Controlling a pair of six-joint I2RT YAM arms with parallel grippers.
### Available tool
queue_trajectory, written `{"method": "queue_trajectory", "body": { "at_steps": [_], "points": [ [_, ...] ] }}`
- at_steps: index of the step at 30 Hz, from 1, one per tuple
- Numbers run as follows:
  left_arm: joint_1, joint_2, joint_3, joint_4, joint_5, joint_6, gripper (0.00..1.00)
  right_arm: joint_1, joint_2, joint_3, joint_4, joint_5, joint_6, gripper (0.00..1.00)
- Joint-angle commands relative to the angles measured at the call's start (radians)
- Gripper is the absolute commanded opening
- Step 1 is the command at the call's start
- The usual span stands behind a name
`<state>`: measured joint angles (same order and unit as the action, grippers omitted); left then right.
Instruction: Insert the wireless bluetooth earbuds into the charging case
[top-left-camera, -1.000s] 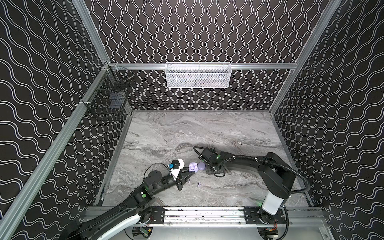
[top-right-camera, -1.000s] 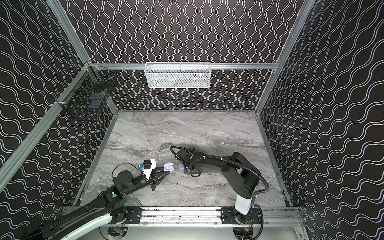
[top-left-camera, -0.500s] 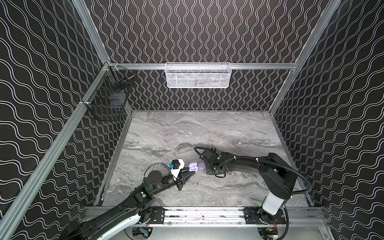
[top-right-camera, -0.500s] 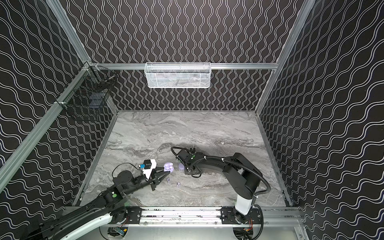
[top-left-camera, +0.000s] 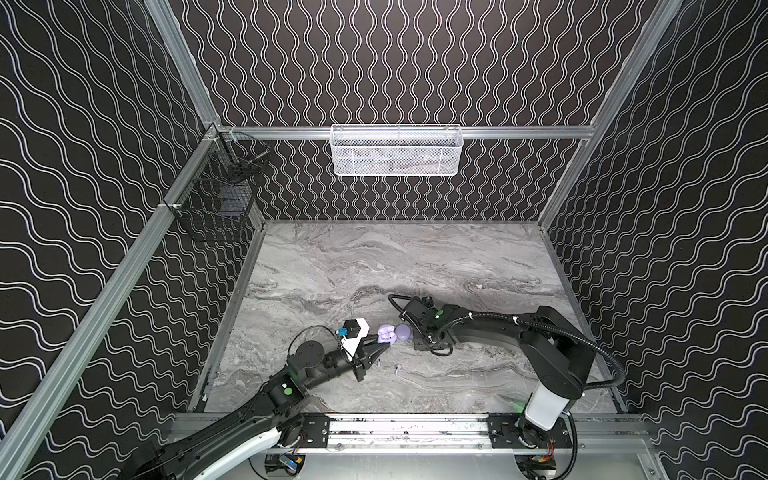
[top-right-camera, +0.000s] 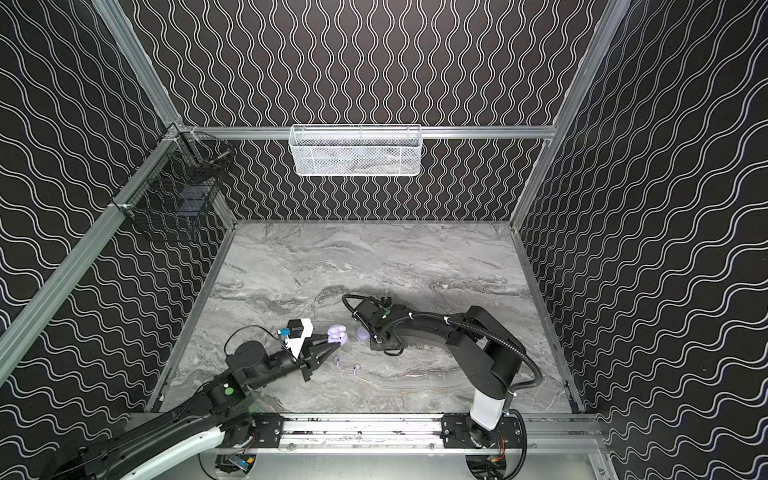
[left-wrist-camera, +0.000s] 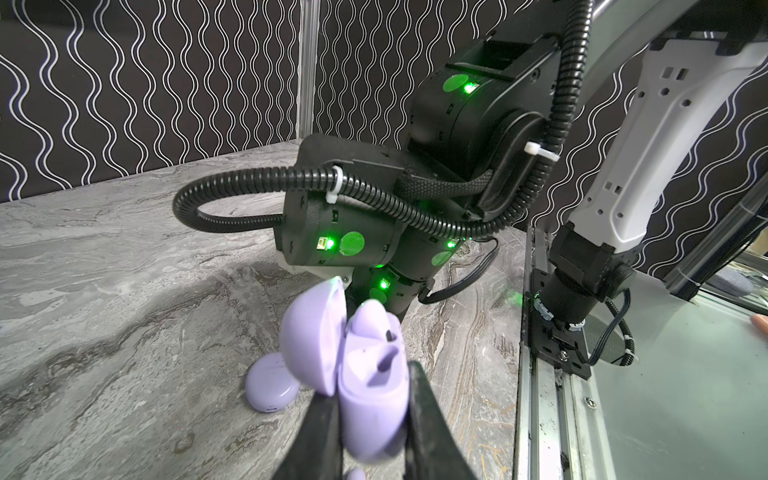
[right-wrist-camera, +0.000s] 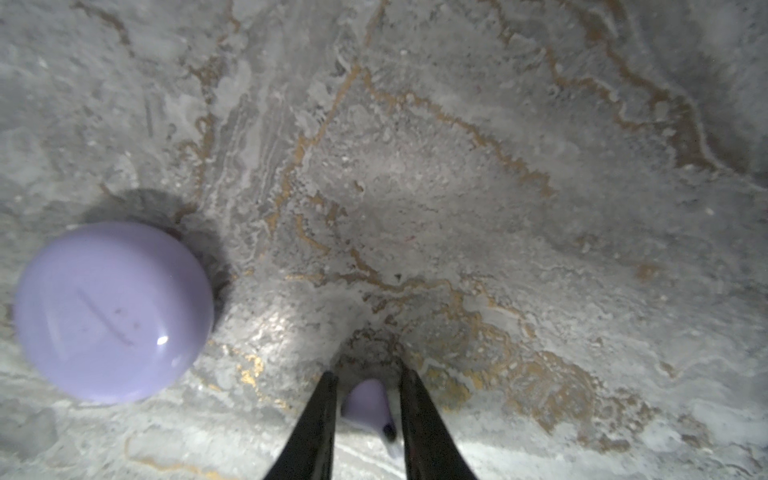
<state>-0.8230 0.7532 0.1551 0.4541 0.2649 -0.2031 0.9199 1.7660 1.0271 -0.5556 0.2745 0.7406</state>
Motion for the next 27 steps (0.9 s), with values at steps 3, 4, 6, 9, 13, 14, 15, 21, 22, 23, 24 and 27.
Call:
{"method": "queue_trajectory", "body": {
  "at_steps": [3, 4, 6, 9, 13, 14, 15, 21, 22, 23, 24, 27],
  "points": [
    [0.001, 0.001, 0.009, 0.035, 0.000, 0.004, 0.00, 0.005, -0.008, -0.007, -0.021, -0.009, -0.005, 0.31],
    [0.001, 0.001, 0.009, 0.037, 0.000, 0.004, 0.00, 0.005, -0.009, -0.009, -0.020, -0.010, -0.007, 0.31],
    [0.001, 0.003, 0.009, 0.037, 0.000, 0.004, 0.00, 0.007, -0.013, -0.010, -0.023, -0.012, -0.010, 0.31],
    [0.001, 0.002, 0.011, 0.037, 0.000, 0.005, 0.00, 0.008, -0.016, -0.012, -0.026, -0.014, -0.013, 0.31],
    [0.001, 0.002, 0.010, 0.035, 0.000, 0.004, 0.00, 0.010, -0.015, -0.013, -0.022, -0.020, -0.016, 0.31],
    [0.001, 0.001, 0.011, 0.036, 0.000, 0.004, 0.00, 0.011, -0.013, -0.013, -0.024, -0.018, -0.016, 0.31],
    [0.001, 0.002, 0.011, 0.035, 0.001, 0.005, 0.00, 0.011, -0.012, -0.013, -0.024, -0.018, -0.015, 0.31],
    [0.001, 0.004, 0.011, 0.033, 0.000, 0.004, 0.00, 0.010, 0.005, -0.009, -0.021, -0.018, -0.023, 0.31],
    [0.001, 0.003, 0.011, 0.034, -0.001, 0.005, 0.00, 0.010, 0.007, -0.007, -0.020, -0.018, -0.023, 0.30],
    [0.001, 0.003, 0.011, 0.034, -0.001, 0.005, 0.00, 0.010, 0.009, -0.007, -0.020, -0.018, -0.025, 0.30],
    [0.001, 0.003, 0.011, 0.033, 0.000, 0.005, 0.00, 0.010, 0.010, -0.008, -0.019, -0.017, -0.026, 0.30],
    [0.001, 0.004, 0.011, 0.032, -0.001, 0.004, 0.00, 0.008, 0.013, -0.014, -0.015, -0.023, -0.030, 0.29]
  ]
}}
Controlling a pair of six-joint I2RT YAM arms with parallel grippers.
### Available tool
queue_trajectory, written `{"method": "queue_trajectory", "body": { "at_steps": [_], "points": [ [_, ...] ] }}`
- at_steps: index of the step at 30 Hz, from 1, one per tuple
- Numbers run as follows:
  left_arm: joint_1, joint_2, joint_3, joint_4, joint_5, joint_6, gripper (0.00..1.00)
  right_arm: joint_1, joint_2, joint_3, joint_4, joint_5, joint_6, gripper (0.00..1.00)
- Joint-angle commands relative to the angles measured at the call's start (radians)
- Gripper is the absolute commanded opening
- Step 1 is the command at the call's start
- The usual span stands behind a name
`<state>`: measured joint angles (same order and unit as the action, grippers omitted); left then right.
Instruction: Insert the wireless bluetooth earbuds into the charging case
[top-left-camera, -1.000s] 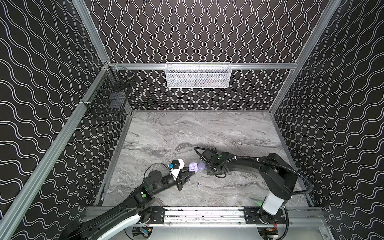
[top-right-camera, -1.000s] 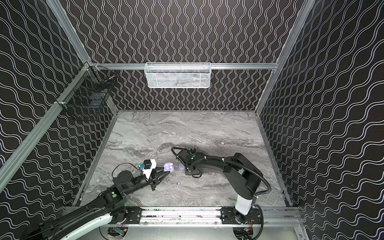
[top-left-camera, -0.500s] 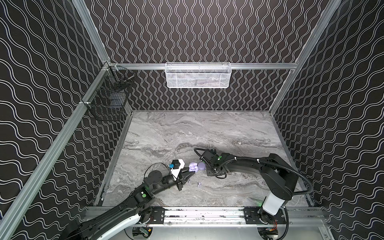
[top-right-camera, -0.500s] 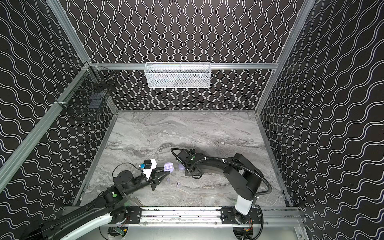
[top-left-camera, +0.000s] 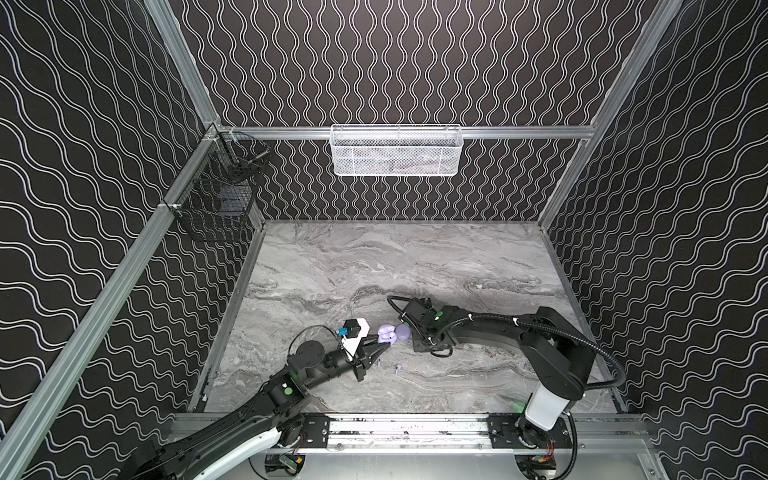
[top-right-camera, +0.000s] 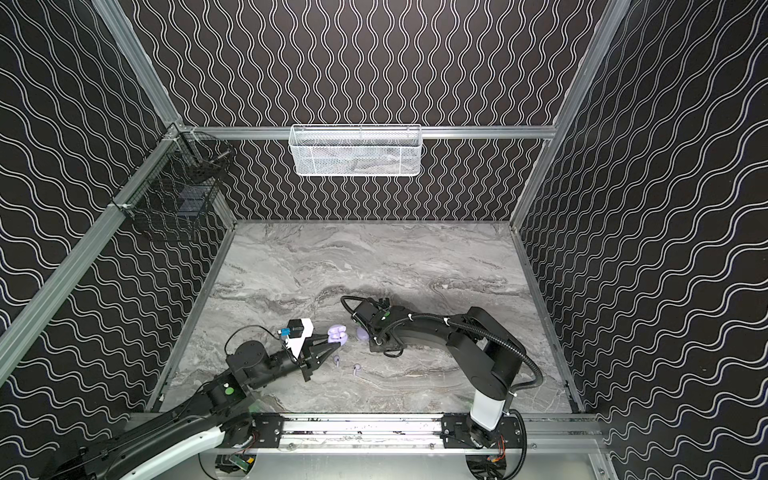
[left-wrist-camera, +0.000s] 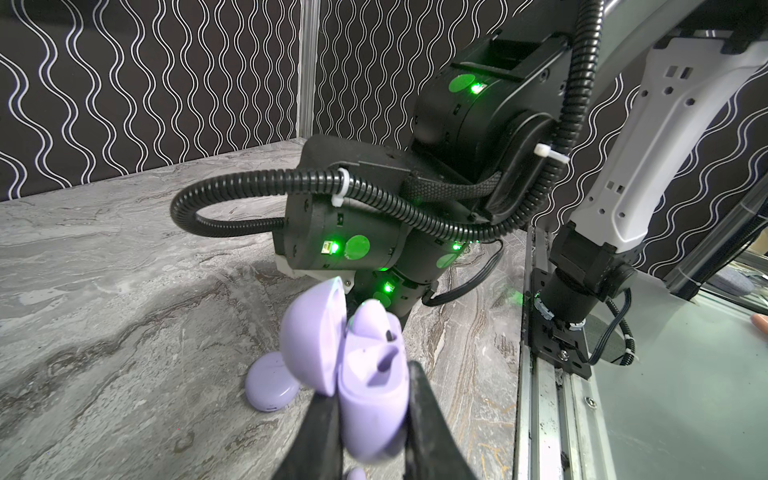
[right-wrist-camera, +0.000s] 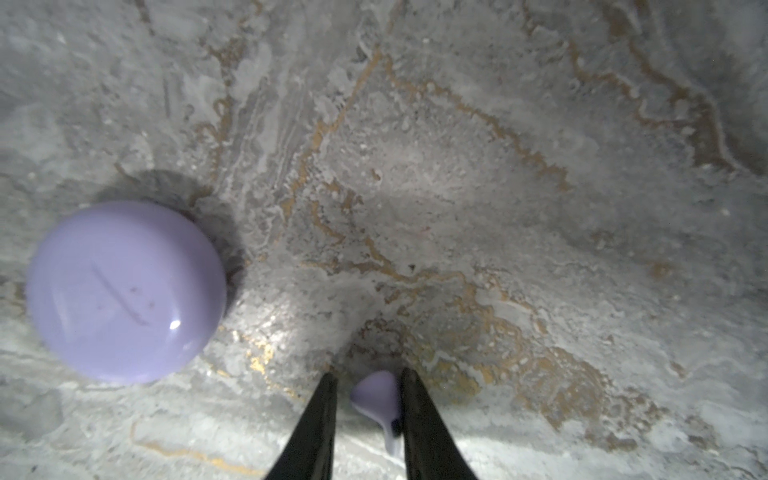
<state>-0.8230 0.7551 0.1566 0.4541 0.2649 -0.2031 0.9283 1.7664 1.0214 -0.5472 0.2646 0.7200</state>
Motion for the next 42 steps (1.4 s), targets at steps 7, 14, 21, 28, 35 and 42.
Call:
{"method": "queue_trajectory", "body": {
  "at_steps": [7, 14, 21, 28, 35, 42],
  "points": [
    [0.001, 0.003, 0.010, 0.033, -0.001, 0.004, 0.00, 0.000, 0.001, -0.018, -0.014, -0.021, -0.004, 0.27],
    [0.001, 0.008, 0.011, 0.037, 0.002, 0.004, 0.00, 0.000, 0.005, -0.017, -0.018, -0.019, -0.008, 0.26],
    [0.001, 0.012, 0.011, 0.041, 0.002, 0.004, 0.00, 0.000, 0.004, -0.018, -0.020, -0.018, -0.011, 0.24],
    [0.001, 0.016, 0.011, 0.046, 0.007, 0.004, 0.00, 0.000, -0.007, -0.017, -0.004, -0.016, -0.026, 0.21],
    [0.001, 0.014, 0.011, 0.044, 0.005, 0.003, 0.00, 0.012, -0.052, -0.073, 0.038, 0.008, -0.038, 0.20],
    [0.001, 0.019, 0.012, 0.046, 0.006, 0.005, 0.00, 0.049, -0.133, -0.097, 0.094, 0.050, -0.066, 0.18]
  ]
}}
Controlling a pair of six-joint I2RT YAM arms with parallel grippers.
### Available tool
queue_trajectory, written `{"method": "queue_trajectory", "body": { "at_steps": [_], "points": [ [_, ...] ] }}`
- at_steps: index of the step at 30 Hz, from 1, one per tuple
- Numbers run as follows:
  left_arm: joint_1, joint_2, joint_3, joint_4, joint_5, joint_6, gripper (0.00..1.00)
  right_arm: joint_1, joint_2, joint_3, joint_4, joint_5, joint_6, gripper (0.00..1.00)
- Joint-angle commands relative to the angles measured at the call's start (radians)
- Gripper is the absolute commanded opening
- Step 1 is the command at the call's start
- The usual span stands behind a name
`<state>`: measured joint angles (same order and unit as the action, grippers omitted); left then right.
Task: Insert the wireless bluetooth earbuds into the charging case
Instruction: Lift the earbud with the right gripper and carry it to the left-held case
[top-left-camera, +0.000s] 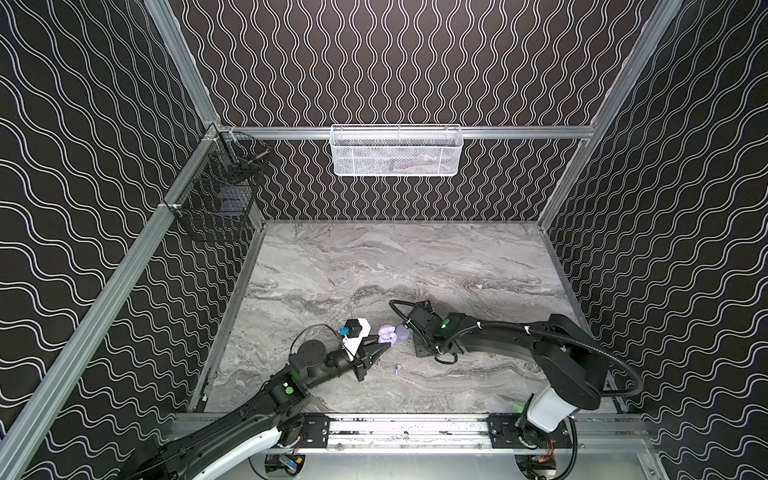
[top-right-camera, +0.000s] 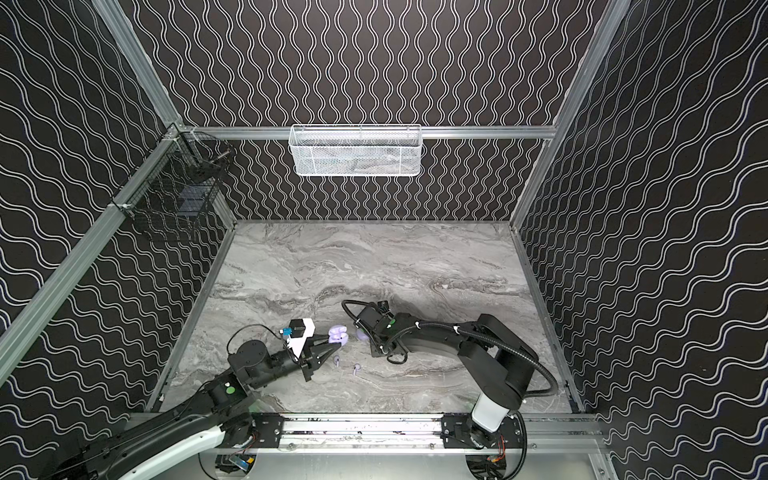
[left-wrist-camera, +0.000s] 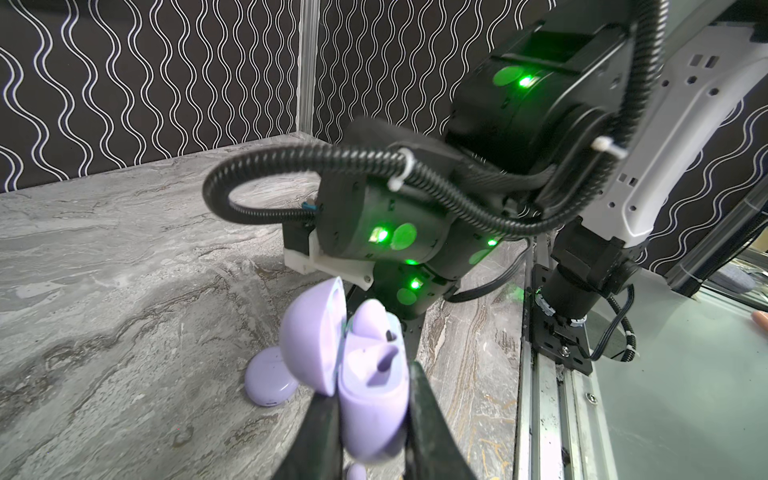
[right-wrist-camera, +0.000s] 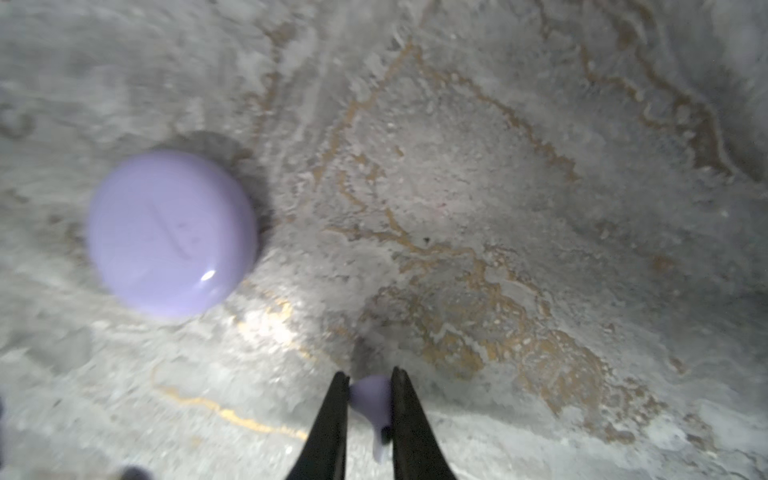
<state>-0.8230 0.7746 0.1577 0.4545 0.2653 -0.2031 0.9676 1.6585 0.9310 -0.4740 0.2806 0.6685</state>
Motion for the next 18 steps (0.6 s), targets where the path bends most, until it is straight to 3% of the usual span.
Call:
{"method": "queue_trajectory", "body": {
  "at_steps": [1, 18],
  "points": [
    [0.001, -0.002, 0.011, 0.043, 0.006, 0.005, 0.00, 0.015, -0.040, -0.013, 0.027, 0.044, -0.013, 0.18],
    [0.001, 0.043, 0.021, 0.059, 0.025, 0.004, 0.00, 0.123, -0.323, -0.106, 0.126, 0.204, -0.018, 0.17]
  ]
}}
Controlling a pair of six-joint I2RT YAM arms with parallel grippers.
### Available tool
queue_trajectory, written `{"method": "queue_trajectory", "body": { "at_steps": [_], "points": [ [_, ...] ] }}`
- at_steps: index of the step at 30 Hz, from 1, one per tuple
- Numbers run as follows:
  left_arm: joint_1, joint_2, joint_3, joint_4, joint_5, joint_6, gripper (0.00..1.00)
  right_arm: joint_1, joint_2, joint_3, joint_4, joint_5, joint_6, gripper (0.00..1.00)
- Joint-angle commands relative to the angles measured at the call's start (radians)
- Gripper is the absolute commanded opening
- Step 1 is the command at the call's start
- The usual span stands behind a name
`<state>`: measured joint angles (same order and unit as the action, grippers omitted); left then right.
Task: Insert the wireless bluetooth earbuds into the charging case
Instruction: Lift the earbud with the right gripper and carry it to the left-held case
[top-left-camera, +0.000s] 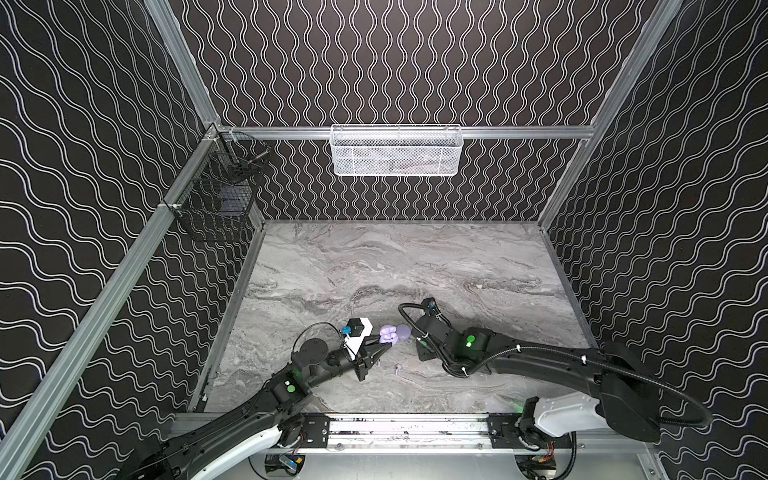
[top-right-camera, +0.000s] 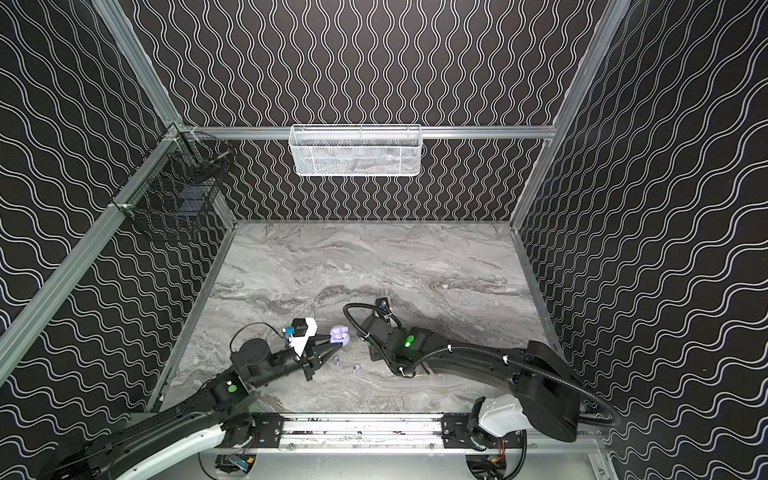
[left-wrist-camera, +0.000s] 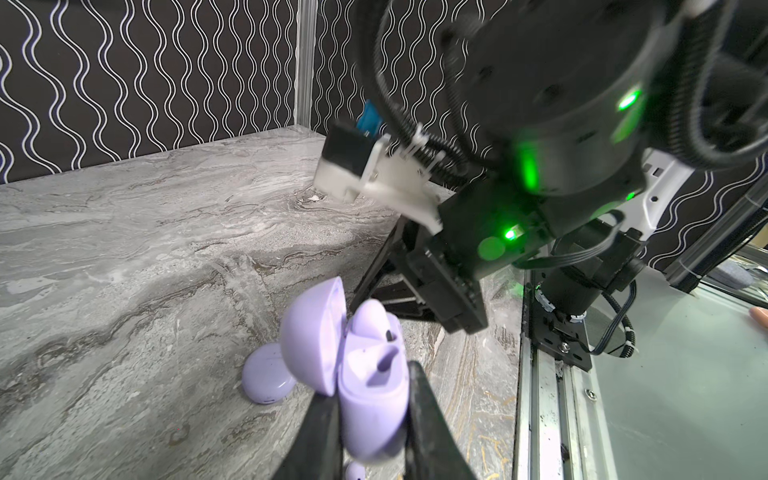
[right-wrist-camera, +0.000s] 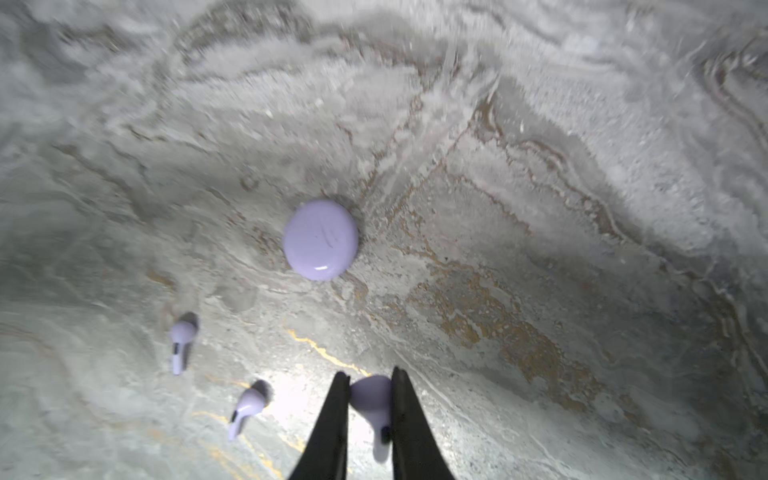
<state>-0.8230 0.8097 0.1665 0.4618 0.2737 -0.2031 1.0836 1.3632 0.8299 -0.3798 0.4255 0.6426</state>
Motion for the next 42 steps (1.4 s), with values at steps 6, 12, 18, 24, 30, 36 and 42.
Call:
{"method": "queue_trajectory", "body": {
  "at_steps": [6, 12, 18, 24, 30, 36, 42],
  "points": [
    [0.001, 0.021, 0.016, 0.050, 0.016, 0.005, 0.00, 0.056, -0.108, -0.003, 0.057, 0.113, -0.005, 0.16],
    [0.001, 0.033, 0.020, 0.052, 0.018, 0.007, 0.00, 0.098, -0.183, -0.011, 0.117, 0.132, -0.038, 0.17],
    [0.001, 0.047, 0.022, 0.061, 0.027, 0.004, 0.00, 0.139, -0.215, 0.001, 0.158, 0.147, -0.068, 0.17],
    [0.001, 0.054, 0.022, 0.068, 0.032, 0.002, 0.00, 0.184, -0.213, 0.030, 0.168, 0.186, -0.091, 0.17],
    [0.001, 0.054, 0.022, 0.071, 0.035, 0.003, 0.00, 0.208, -0.198, 0.053, 0.178, 0.196, -0.105, 0.17],
    [0.000, 0.057, 0.022, 0.072, 0.036, 0.001, 0.00, 0.242, -0.195, 0.057, 0.220, 0.216, -0.133, 0.17],
    [0.001, 0.063, 0.021, 0.078, 0.038, -0.001, 0.00, 0.263, -0.198, 0.054, 0.270, 0.204, -0.165, 0.17]
  ]
}}
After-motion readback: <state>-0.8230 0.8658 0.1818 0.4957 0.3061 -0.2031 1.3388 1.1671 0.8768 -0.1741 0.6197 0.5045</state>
